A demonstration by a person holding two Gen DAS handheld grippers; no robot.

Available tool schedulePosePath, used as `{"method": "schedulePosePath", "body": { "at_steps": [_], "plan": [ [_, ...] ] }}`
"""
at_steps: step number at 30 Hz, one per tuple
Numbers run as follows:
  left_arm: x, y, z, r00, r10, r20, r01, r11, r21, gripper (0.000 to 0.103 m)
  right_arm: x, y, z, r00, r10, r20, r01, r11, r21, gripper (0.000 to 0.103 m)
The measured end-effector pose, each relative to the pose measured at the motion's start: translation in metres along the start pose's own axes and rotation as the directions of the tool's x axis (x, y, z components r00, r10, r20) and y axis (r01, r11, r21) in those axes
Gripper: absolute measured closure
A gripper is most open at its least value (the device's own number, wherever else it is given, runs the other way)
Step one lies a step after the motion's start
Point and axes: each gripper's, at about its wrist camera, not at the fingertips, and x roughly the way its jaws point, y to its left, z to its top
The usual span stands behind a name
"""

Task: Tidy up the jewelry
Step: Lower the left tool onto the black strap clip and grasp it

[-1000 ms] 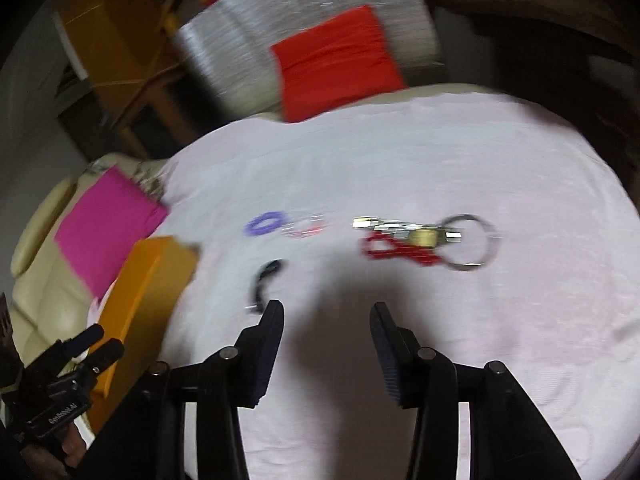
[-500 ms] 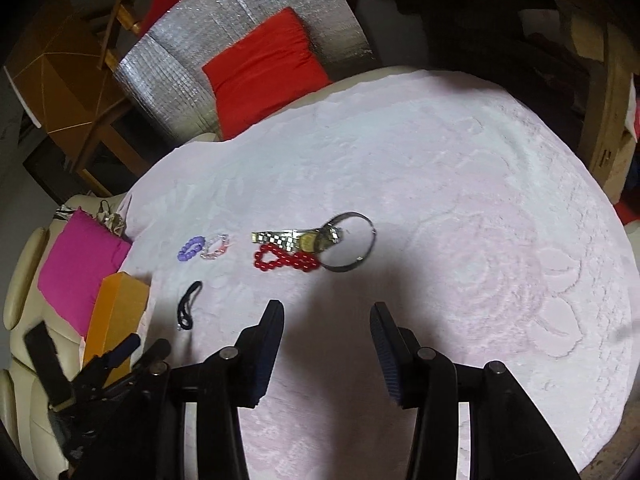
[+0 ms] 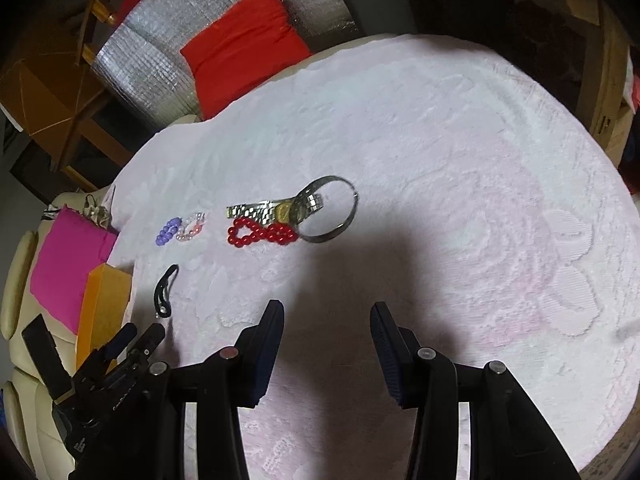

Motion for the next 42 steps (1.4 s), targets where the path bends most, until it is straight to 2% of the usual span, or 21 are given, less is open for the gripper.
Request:
{"method": "schedulePosePath", "body": {
  "at_steps": [15,22,31,37,42],
  "plan": [
    [0.005,0.007,0.005,1.0,0.01,0.004,-0.01,1.0,-0.001,0.036,0.02,0.024,0.002,1.0,-0.001,-0.004,0.0,0.999,-0.042,0.054],
    [0.012,0.01,0.006,1.0,0.008,-0.011,-0.009,1.0,-0.012,0.036,0.024,0.015,0.019,1.0,-0.014,0.027,0.014,1.0,0.001,0.054],
    [0.02,0.01,0.012,0.999,-0.037,-0.023,0.036,0.999,-0.037,0.036,0.028,-0.015,0.042,0.995,-0.077,0.064,0.071,0.993,0.089,0.054],
    [0.026,0.01,0.018,0.997,-0.074,-0.023,0.072,0.995,-0.064,0.036,0.037,-0.007,0.051,0.993,-0.088,0.08,0.084,0.995,0.052,0.054],
    [0.033,0.012,0.023,0.994,-0.102,-0.024,0.1,0.992,-0.072,0.035,0.049,0.006,0.054,0.995,-0.088,0.046,0.087,0.996,0.007,0.054]
  ]
}}
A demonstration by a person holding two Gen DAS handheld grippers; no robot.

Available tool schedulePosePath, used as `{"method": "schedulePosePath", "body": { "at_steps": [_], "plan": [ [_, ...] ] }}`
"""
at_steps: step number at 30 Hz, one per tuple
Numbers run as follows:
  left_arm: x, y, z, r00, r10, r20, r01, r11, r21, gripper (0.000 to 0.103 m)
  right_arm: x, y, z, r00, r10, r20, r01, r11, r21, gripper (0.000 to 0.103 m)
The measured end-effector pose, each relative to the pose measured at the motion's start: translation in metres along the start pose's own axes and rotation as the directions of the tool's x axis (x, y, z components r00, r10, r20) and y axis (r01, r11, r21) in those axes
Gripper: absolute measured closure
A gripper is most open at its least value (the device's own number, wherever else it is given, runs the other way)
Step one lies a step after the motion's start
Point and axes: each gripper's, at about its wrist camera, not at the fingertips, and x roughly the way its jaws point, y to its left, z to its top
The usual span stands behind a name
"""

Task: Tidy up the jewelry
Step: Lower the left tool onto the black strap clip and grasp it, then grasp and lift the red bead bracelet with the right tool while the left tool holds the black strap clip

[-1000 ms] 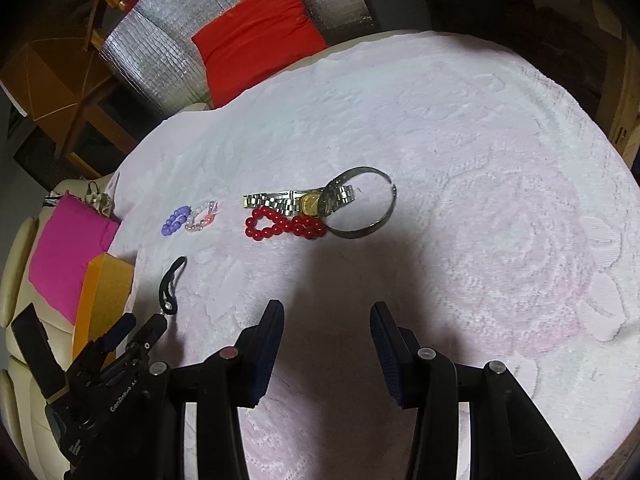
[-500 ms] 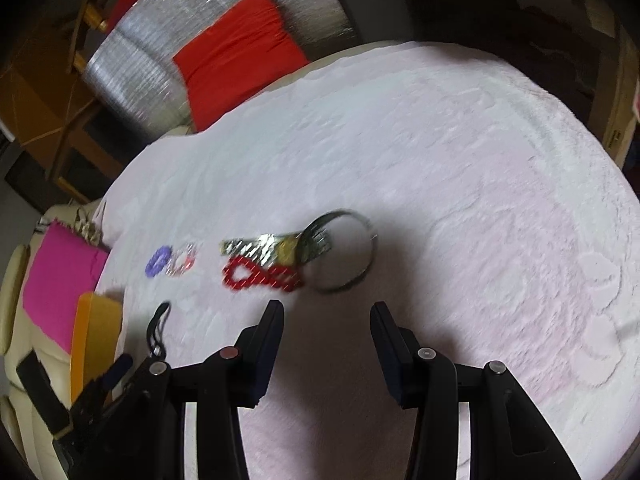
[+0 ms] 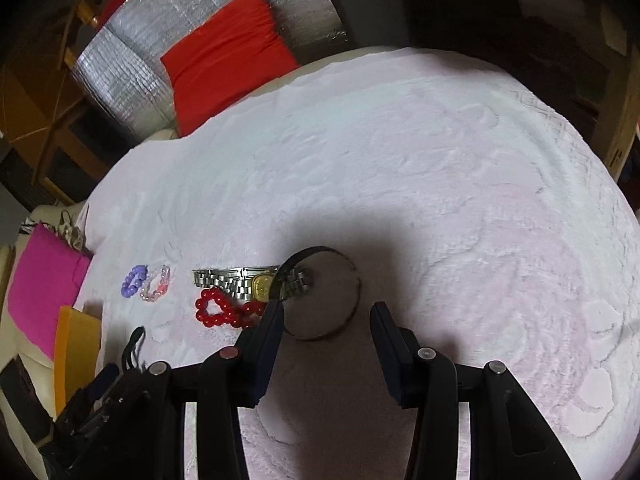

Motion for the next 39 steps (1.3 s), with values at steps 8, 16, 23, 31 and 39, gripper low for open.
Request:
{"method": "schedulePosePath", "body": {
  "at_steps": [8,16,23,31,39],
  "plan": [
    [0.008,-0.007,0.002,1.0,0.019,0.002,-0.019,0.999,0.033,0.035,0.012,0.012,0.006,0.997,-0.066,0.034,0.066,0.998,-0.004,0.044],
    [0.008,-0.01,0.001,1.0,0.001,0.021,-0.003,0.997,0.078,0.05,0.024,0.036,0.005,0.974,-0.207,0.09,0.216,0.97,-0.106,0.043],
    [0.007,-0.011,0.003,0.999,-0.027,0.03,0.024,0.995,0.097,0.078,0.023,0.035,0.001,0.968,-0.223,0.112,0.24,0.954,-0.179,0.064],
    [0.005,-0.005,0.004,0.999,-0.047,0.028,0.045,0.996,0.082,0.086,0.009,0.008,-0.003,0.983,-0.166,0.081,0.177,0.972,-0.156,0.089],
    [0.005,-0.001,0.006,0.999,-0.046,0.028,0.045,0.998,0.044,0.086,-0.008,-0.015,-0.004,0.992,-0.101,0.077,0.11,0.987,-0.121,0.087]
  ]
}}
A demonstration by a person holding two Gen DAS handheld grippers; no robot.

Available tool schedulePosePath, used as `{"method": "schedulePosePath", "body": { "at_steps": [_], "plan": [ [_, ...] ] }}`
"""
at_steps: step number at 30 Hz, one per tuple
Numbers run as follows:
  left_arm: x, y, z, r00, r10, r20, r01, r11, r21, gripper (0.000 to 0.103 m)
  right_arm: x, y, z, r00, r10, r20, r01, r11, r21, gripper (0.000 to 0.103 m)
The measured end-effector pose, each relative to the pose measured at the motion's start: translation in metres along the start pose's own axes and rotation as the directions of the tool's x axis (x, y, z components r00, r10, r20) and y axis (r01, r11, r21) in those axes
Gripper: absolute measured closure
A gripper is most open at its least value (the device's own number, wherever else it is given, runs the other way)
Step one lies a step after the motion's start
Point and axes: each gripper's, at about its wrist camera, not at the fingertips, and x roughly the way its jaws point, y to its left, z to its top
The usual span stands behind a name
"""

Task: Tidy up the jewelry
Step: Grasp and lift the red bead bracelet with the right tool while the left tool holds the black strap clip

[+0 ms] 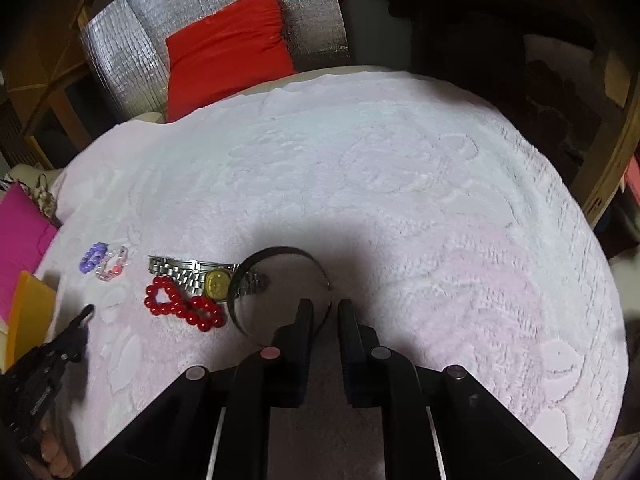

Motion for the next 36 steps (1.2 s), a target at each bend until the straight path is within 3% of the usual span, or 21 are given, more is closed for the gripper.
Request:
{"method": "schedulePosePath", "body": {
  "at_steps": [7,9,13,17,20,24,28,32,35,36],
  "plan": [
    [0.001,0.001,-0.001,1.0,0.003,-0.008,-0.003,1.0,-0.005,0.086,-0.007,0.006,0.004,0.999,0.036,0.023,-0.036,0.999,0.02,0.083],
    [0.001,0.001,-0.001,1.0,-0.001,-0.006,0.001,1.0,-0.002,0.086,-0.008,0.012,0.004,0.999,0.041,0.036,-0.041,0.999,0.004,0.077],
    [0.001,0.002,0.0,1.0,-0.01,-0.006,0.01,1.0,0.002,0.086,-0.001,0.021,0.004,1.0,0.02,0.023,-0.02,1.0,-0.007,0.054],
    [0.001,0.003,0.0,1.0,-0.015,-0.003,0.015,1.0,0.002,0.093,-0.014,0.023,0.006,0.993,0.006,0.115,-0.004,1.0,-0.018,0.055],
    [-0.001,0.005,0.001,1.0,-0.024,0.001,0.024,1.0,-0.005,0.094,-0.032,0.034,0.003,0.973,0.104,0.205,-0.088,0.993,-0.082,0.055],
    [-0.004,0.002,0.001,0.999,-0.04,0.005,0.04,0.999,0.001,0.094,-0.021,0.064,-0.006,0.97,0.201,0.136,-0.171,0.965,-0.2,0.055],
    [-0.004,0.002,-0.001,0.999,-0.048,-0.004,0.048,0.999,0.004,0.094,0.006,0.086,-0.012,0.979,0.197,0.046,-0.18,0.951,-0.25,0.055],
    [-0.004,0.007,-0.001,0.998,-0.053,-0.014,0.053,0.999,-0.004,0.094,0.023,0.086,-0.011,0.984,0.175,0.021,-0.166,0.96,-0.226,0.056],
    [-0.003,0.011,0.0,0.998,-0.058,-0.018,0.058,0.998,-0.016,0.094,0.026,0.084,-0.012,0.984,0.179,0.011,-0.173,0.96,-0.219,0.062],
    [-0.003,0.012,0.0,0.998,-0.06,-0.02,0.059,0.998,-0.022,0.094,0.026,0.082,-0.011,0.979,0.205,-0.003,-0.202,0.958,-0.206,0.07]
  ]
}}
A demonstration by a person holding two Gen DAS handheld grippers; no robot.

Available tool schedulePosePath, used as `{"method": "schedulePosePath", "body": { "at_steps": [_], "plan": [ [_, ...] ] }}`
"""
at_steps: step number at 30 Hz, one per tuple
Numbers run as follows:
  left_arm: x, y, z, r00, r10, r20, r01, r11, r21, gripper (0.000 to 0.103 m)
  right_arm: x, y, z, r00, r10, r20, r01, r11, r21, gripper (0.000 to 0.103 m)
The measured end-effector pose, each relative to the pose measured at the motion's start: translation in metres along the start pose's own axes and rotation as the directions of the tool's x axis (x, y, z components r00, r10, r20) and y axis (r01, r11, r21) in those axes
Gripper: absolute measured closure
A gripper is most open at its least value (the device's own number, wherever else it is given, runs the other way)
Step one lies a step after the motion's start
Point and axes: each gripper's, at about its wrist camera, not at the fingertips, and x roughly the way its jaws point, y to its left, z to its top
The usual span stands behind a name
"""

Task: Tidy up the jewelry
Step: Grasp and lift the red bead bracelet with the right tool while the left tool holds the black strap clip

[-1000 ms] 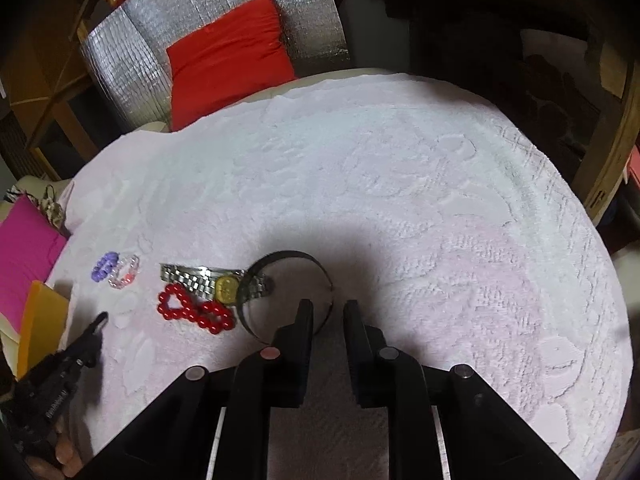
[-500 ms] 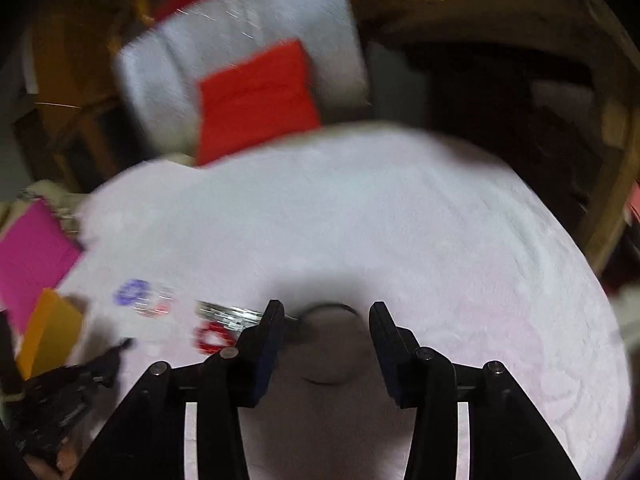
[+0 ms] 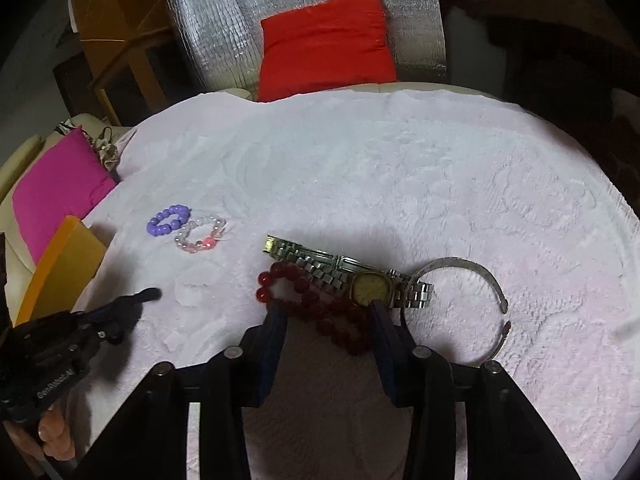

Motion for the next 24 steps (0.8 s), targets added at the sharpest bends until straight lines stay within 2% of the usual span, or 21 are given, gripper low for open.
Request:
{"method": "schedulePosePath", "body": {
  "at_steps": [1,4,6,7,9,15,17,19,20,21,24],
  "plan": [
    [0.0,0.001,0.0,1.0,-0.001,0.0,0.001,1.0,-0.003,0.094,-0.002,-0.002,0.001,1.0,0.029,-0.012,-0.029,1.0,0.012,0.079],
    [-0.003,0.003,0.001,1.0,0.004,0.011,-0.004,1.0,-0.008,0.094,-0.008,0.002,-0.002,0.992,0.118,-0.053,-0.118,0.993,0.01,0.088],
    [-0.006,0.003,0.002,1.0,0.004,0.019,-0.003,1.0,-0.009,0.094,-0.011,0.01,-0.007,0.968,0.225,-0.106,-0.227,0.974,-0.007,0.089],
    [-0.006,0.003,0.002,1.0,0.002,0.02,-0.002,1.0,-0.009,0.094,-0.012,0.015,-0.01,0.964,0.239,-0.113,-0.244,0.969,-0.028,0.089],
    [-0.006,0.003,0.002,1.0,0.002,0.018,-0.002,1.0,-0.01,0.094,-0.015,0.024,-0.014,0.973,0.201,-0.117,-0.211,0.974,-0.08,0.089],
    [-0.004,0.006,0.001,1.0,0.011,0.003,-0.011,1.0,-0.013,0.094,-0.021,0.015,-0.006,0.98,0.178,-0.089,-0.181,0.983,-0.023,0.088],
    [-0.002,0.008,0.001,1.0,0.014,-0.005,-0.014,1.0,-0.026,0.094,-0.021,0.011,-0.004,0.984,0.16,-0.079,-0.16,0.987,0.002,0.083],
    [0.0,0.011,0.001,1.0,0.003,-0.018,-0.004,0.999,-0.041,0.092,-0.019,0.009,-0.002,0.989,0.127,-0.075,-0.126,0.992,0.008,0.068],
    [0.001,0.011,0.001,1.0,0.001,-0.022,-0.002,0.999,-0.043,0.089,-0.017,0.009,-0.003,0.991,0.11,-0.076,-0.11,0.994,0.006,0.056],
    [0.002,0.01,0.001,1.0,0.002,-0.025,-0.003,0.999,-0.041,0.087,-0.015,0.01,-0.004,0.991,0.108,-0.08,-0.108,0.994,0.006,0.05],
    [0.003,0.007,0.0,1.0,0.006,-0.022,-0.007,1.0,-0.028,0.086,-0.008,0.015,-0.005,0.992,0.096,-0.087,-0.097,0.995,0.002,0.051]
  ]
}}
